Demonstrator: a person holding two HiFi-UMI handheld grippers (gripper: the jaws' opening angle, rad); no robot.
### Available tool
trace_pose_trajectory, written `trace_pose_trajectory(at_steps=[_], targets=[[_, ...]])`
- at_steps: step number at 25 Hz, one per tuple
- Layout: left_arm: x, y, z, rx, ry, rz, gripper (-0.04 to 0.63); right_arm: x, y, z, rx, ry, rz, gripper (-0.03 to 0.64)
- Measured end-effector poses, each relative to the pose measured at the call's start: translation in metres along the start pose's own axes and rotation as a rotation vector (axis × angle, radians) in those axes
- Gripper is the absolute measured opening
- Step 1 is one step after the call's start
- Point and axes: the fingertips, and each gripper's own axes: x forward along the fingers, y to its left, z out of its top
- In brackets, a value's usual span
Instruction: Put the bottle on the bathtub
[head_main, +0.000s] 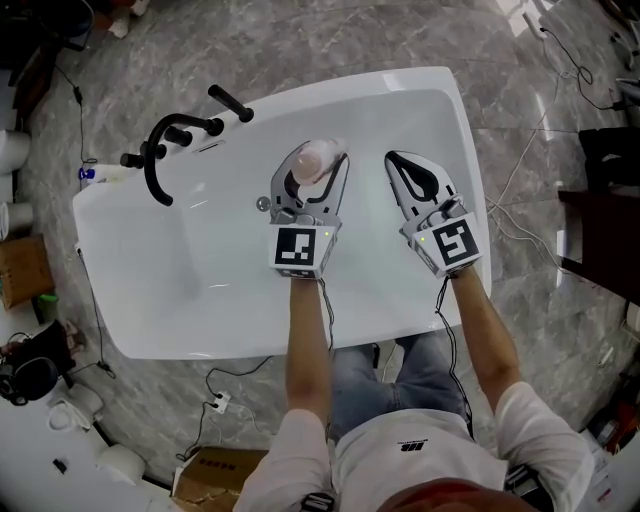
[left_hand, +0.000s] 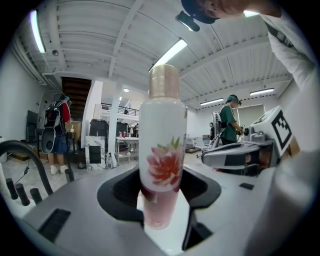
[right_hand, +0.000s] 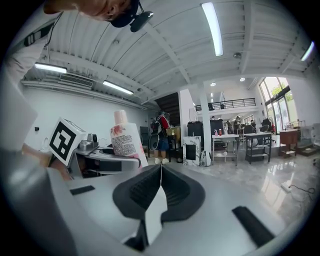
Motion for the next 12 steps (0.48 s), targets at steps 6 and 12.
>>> trace_pose_trajectory(at_steps=[6, 12], targets=[[0.026, 0.023, -0.030, -0.007, 0.015, -0.004, 0.224, 0.037, -0.009, -0.024, -0.006, 0.011, 0.000, -0.005], [0.054, 0.043, -0.052, 0.010, 0.021, -0.014, 0.224, 0.070, -0.021, -0.049, -0.011, 0.035, 0.002, -0.005]])
